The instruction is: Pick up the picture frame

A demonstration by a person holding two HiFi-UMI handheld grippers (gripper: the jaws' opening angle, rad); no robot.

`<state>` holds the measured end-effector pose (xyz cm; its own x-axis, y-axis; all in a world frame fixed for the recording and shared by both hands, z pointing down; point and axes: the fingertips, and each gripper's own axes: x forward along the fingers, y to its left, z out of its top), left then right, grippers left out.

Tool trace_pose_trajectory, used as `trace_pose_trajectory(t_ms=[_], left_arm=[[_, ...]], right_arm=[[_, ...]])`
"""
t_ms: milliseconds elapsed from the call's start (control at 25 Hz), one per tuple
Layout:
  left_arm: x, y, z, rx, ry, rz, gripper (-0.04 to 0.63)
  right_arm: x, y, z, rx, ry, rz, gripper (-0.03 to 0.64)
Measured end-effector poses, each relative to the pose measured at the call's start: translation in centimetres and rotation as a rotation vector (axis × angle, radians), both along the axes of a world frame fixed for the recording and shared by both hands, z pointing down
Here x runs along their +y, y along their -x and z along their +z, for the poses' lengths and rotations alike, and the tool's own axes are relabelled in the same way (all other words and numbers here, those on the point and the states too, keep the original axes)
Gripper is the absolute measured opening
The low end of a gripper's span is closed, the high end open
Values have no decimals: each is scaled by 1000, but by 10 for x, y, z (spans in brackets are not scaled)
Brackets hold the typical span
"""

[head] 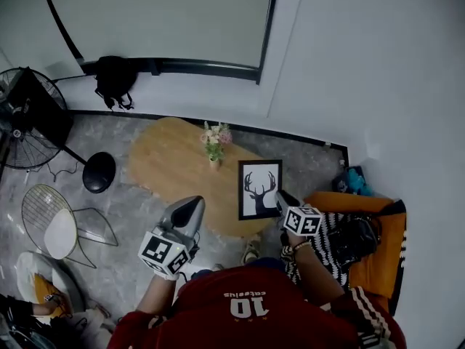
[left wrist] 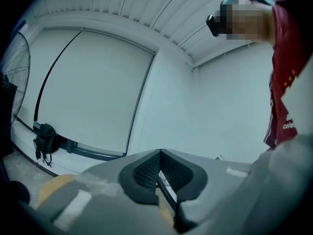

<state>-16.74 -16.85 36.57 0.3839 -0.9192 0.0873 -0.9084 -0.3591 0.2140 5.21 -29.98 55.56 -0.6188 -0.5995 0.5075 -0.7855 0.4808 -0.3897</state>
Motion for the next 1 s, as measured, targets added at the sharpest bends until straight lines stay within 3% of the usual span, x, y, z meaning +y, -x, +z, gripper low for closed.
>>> trace_pose_trajectory(t_ms=[200, 400, 560, 720, 1000], left_arm=[[0, 13, -22, -49, -49, 10, 0], [4, 18, -45, 7, -98, 26, 0], [9, 12, -63, -8, -138, 51, 0], [18, 7, -75, -38, -158, 74, 0], [38, 10, -78, -42, -173, 94, 0]], right_arm=[[12, 9, -84, -86, -140, 11, 69], [36, 20, -159, -146, -287, -10, 67], [56, 24, -211, -188, -390, -14, 67], [75, 24, -245, -243, -451, 26, 67], [99, 24, -271, -248, -512, 61, 66]])
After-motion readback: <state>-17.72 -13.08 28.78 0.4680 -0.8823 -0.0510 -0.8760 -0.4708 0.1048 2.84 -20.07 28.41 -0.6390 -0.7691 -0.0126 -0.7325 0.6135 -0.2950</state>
